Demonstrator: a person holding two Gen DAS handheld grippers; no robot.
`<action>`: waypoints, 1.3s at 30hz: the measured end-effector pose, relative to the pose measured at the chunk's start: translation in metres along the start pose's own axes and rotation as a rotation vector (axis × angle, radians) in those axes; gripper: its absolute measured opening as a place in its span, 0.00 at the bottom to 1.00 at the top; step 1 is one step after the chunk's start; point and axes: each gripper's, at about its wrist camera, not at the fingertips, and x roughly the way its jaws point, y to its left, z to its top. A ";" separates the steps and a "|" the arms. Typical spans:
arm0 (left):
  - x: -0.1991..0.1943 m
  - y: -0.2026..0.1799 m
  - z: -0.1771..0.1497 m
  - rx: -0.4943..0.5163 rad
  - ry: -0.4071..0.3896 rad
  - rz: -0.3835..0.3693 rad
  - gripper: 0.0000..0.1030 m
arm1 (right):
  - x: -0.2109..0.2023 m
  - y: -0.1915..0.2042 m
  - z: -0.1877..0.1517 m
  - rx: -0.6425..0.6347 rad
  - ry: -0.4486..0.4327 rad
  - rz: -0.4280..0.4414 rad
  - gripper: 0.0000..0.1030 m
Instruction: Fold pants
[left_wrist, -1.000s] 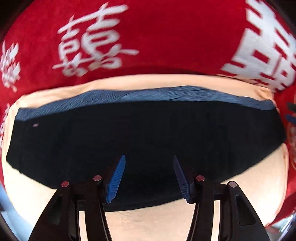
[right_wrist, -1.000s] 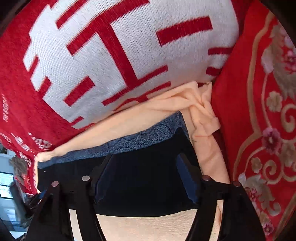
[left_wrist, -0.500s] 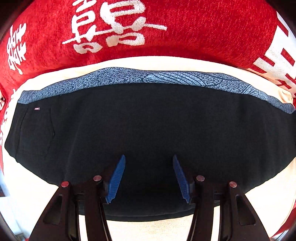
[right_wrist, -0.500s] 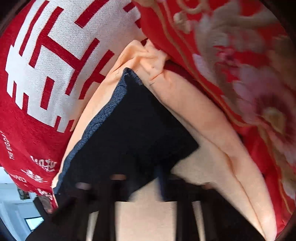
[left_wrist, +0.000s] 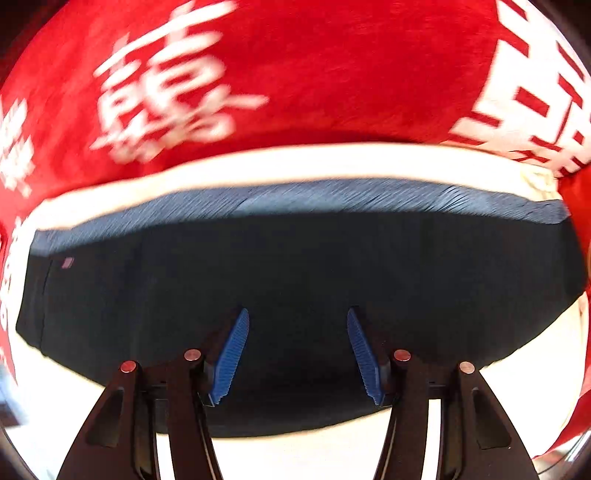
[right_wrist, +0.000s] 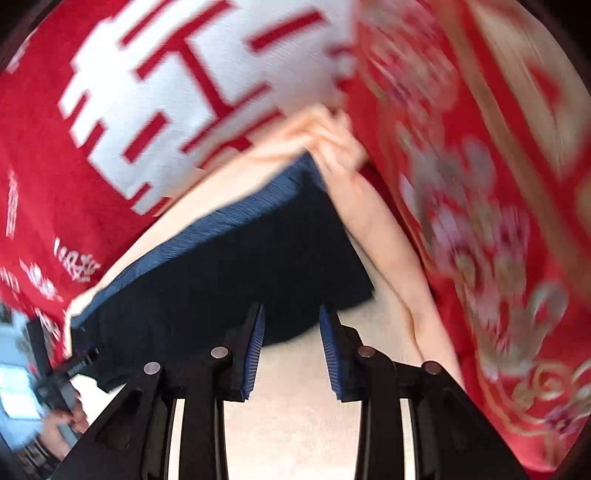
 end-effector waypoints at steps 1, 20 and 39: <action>0.005 -0.009 0.009 0.007 -0.010 -0.005 0.55 | 0.007 0.007 0.012 -0.030 -0.004 0.002 0.34; 0.006 0.104 -0.005 -0.119 0.031 0.069 0.69 | 0.046 0.041 -0.015 0.154 0.153 0.353 0.39; 0.040 0.323 -0.046 -0.097 0.006 0.115 0.69 | 0.191 0.310 -0.192 0.318 0.364 0.661 0.39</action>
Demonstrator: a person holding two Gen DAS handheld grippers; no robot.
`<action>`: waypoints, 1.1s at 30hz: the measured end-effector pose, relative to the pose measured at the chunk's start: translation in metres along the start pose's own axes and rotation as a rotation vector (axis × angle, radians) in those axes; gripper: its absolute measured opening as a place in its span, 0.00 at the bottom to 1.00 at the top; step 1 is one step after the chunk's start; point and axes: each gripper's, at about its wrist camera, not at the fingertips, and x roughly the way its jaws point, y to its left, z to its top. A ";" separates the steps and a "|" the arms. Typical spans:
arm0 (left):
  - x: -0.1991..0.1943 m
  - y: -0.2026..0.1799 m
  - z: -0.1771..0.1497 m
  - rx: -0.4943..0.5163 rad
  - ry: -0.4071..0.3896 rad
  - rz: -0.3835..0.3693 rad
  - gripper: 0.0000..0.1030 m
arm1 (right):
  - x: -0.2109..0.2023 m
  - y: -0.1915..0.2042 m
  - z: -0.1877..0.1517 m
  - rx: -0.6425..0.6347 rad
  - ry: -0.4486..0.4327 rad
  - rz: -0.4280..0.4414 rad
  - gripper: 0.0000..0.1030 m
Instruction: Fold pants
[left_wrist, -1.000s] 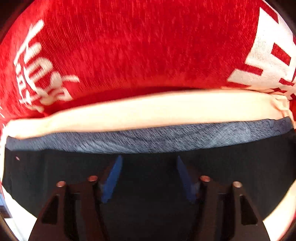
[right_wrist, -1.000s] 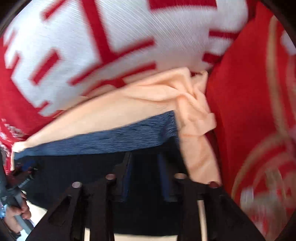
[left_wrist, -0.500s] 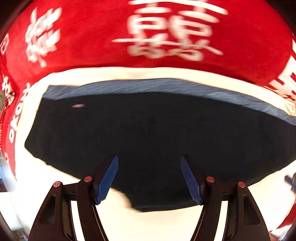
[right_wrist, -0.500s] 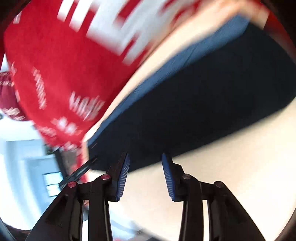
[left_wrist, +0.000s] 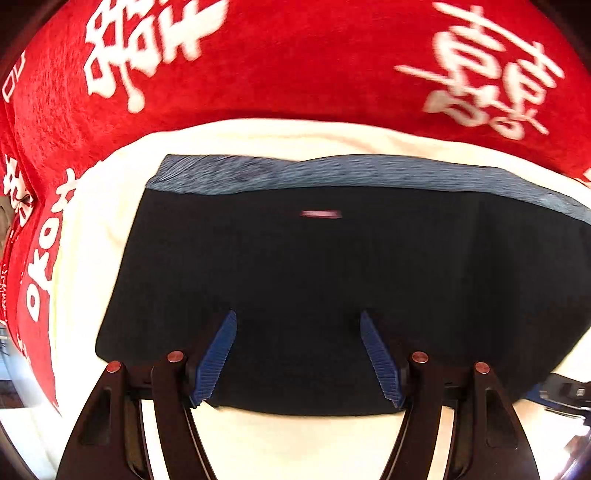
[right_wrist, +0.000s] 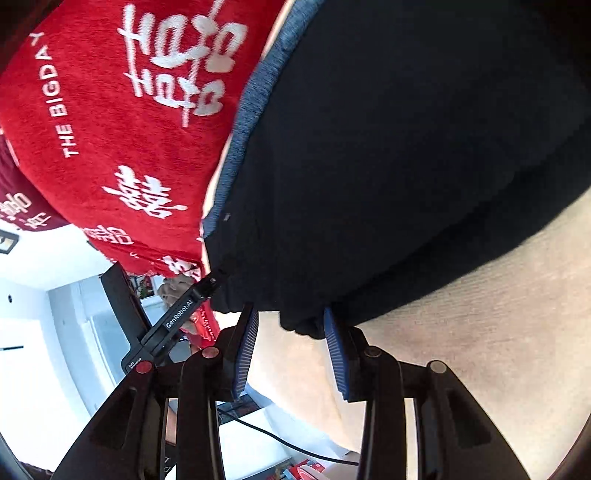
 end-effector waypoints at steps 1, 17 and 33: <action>0.005 0.007 0.001 -0.001 -0.001 -0.004 0.69 | 0.003 0.001 -0.002 0.002 -0.003 0.003 0.39; -0.005 0.003 -0.039 0.265 -0.074 -0.082 0.70 | 0.010 -0.002 -0.026 -0.062 -0.099 -0.166 0.08; -0.049 -0.110 -0.040 0.199 -0.092 -0.249 0.70 | -0.135 -0.040 0.016 0.065 -0.310 -0.275 0.06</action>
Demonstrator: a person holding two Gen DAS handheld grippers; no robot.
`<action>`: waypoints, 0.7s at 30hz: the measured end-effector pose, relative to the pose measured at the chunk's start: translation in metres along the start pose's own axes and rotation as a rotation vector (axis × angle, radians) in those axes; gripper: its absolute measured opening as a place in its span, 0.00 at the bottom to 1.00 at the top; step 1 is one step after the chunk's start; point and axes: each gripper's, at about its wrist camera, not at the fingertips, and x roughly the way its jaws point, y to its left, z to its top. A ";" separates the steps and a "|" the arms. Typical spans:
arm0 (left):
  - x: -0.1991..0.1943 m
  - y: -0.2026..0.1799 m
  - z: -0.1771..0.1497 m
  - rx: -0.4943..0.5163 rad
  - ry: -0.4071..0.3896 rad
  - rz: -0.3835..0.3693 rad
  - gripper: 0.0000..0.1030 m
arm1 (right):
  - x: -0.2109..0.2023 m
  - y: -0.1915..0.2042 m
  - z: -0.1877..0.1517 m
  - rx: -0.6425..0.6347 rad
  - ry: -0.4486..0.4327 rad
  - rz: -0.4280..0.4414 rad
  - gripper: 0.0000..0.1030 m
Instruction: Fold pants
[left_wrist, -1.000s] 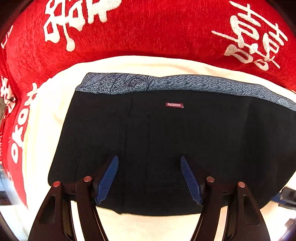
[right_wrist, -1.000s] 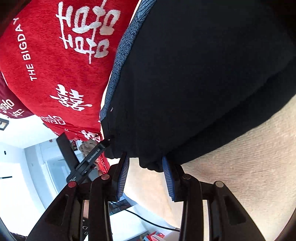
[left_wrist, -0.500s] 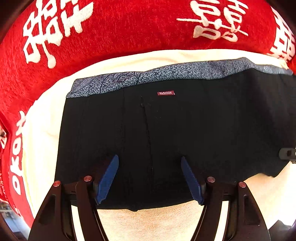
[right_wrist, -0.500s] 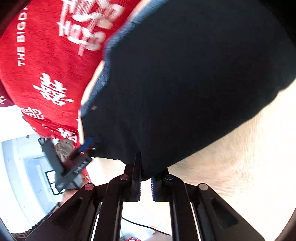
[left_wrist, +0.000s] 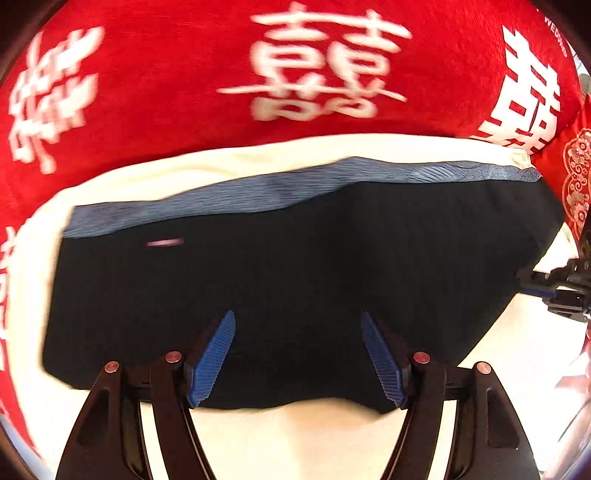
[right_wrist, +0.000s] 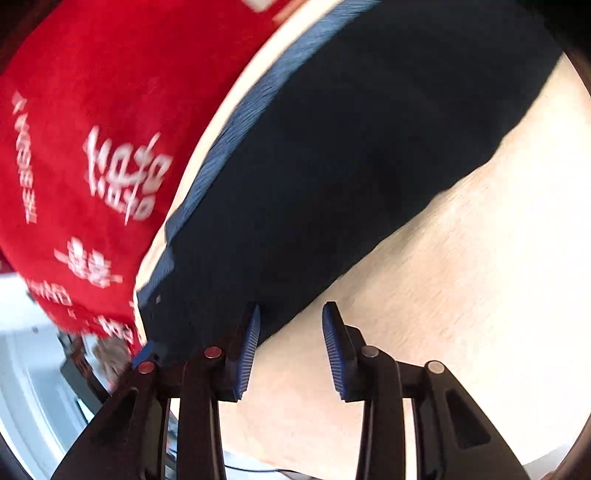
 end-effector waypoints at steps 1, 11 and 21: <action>0.007 -0.015 0.001 0.002 0.008 0.020 0.70 | -0.001 0.004 0.003 -0.036 -0.003 -0.017 0.06; 0.019 0.020 0.013 -0.075 0.083 0.119 0.93 | -0.046 0.007 -0.001 -0.179 -0.046 -0.139 0.41; 0.067 -0.004 0.104 -0.151 0.004 0.147 0.93 | 0.058 0.127 0.043 -0.622 0.014 -0.216 0.41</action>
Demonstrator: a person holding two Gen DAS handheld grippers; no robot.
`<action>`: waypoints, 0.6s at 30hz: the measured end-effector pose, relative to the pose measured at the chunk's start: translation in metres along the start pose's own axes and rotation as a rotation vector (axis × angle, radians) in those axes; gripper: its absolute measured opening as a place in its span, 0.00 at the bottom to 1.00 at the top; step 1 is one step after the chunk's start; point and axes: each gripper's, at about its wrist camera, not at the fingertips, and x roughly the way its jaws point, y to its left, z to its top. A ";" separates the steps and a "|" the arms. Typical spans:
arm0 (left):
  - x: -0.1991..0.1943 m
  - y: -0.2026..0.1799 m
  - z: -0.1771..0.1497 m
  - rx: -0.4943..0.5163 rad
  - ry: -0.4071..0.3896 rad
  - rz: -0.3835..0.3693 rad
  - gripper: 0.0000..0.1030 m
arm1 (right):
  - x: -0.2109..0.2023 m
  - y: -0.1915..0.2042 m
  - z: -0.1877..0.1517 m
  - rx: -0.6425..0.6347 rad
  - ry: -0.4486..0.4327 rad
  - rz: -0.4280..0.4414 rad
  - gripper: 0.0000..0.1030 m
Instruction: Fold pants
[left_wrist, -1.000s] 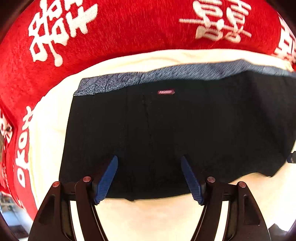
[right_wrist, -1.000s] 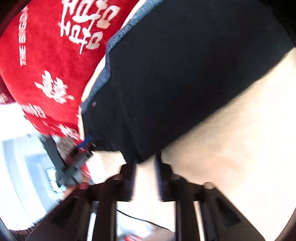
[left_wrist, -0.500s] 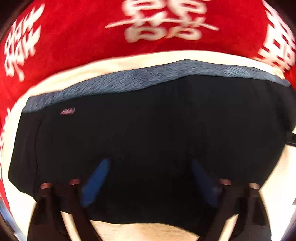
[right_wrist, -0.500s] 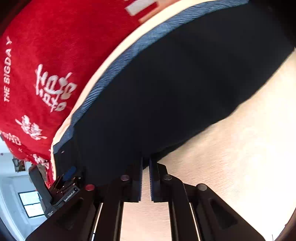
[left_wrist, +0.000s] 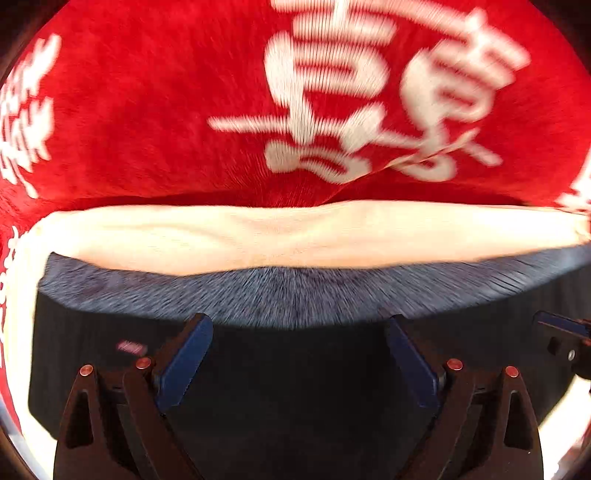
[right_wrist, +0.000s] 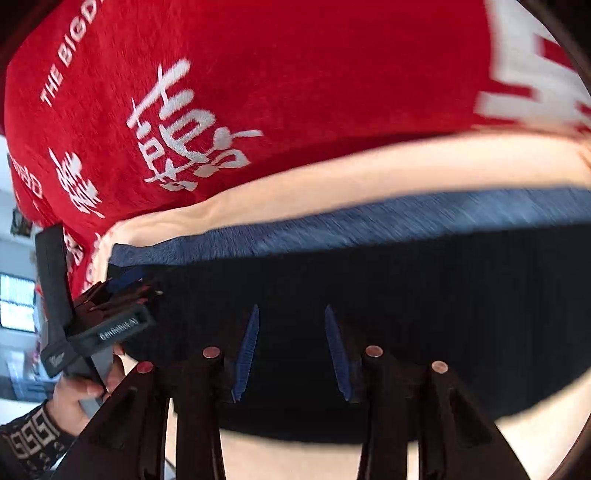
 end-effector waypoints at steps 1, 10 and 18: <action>0.010 -0.002 0.002 -0.012 0.009 0.012 0.94 | 0.015 0.004 0.007 -0.037 0.009 -0.034 0.41; 0.019 0.004 0.044 -0.033 -0.001 0.089 0.93 | -0.012 -0.093 0.031 0.156 -0.086 -0.272 0.36; -0.059 -0.043 -0.013 0.139 0.000 -0.013 0.93 | -0.086 -0.113 -0.065 0.249 -0.072 -0.139 0.59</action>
